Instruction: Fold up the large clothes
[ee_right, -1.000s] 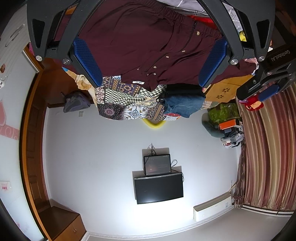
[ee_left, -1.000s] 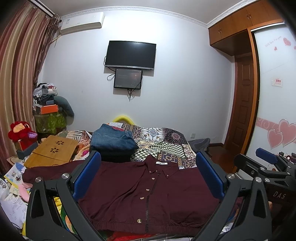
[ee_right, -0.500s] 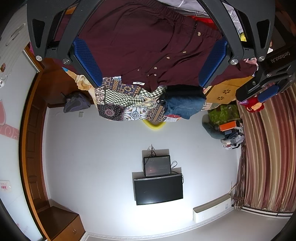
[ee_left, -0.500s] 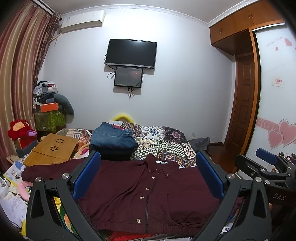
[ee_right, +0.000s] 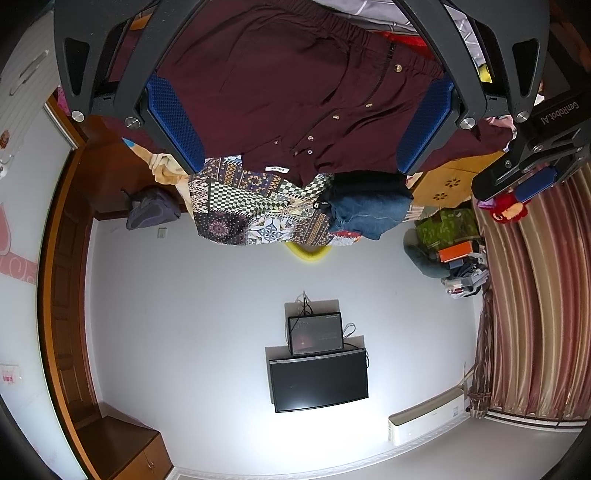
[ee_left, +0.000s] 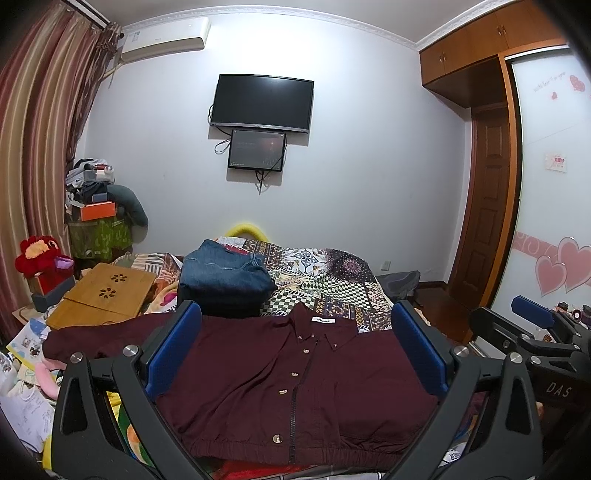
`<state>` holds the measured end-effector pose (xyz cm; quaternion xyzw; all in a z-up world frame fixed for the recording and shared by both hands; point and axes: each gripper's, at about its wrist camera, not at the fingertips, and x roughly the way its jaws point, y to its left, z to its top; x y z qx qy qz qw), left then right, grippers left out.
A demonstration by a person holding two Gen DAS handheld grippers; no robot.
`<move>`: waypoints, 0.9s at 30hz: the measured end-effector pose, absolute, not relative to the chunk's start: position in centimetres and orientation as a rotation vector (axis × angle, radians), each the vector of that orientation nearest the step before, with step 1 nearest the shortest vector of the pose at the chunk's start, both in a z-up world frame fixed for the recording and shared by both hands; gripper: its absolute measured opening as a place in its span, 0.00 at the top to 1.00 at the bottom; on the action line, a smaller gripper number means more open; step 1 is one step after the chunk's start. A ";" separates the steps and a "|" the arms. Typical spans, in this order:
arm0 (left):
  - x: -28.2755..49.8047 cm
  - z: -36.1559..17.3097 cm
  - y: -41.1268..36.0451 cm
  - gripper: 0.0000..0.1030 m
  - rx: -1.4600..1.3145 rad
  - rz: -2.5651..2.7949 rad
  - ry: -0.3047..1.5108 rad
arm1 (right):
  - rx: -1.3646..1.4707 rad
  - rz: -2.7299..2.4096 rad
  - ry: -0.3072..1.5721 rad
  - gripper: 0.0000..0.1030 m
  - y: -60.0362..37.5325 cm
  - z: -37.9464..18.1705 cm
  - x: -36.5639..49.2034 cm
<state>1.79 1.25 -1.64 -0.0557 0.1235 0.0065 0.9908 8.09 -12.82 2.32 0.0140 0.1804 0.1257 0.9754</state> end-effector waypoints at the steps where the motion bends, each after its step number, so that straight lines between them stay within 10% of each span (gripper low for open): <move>1: 1.8 -1.7 1.3 0.00 -0.112 0.013 0.249 | 0.029 0.253 0.365 0.00 -12.9 2.3 8.2; 27: 11.6 -4.9 8.7 0.00 -0.201 0.162 0.412 | 0.066 0.212 0.609 0.00 -12.9 -1.8 17.0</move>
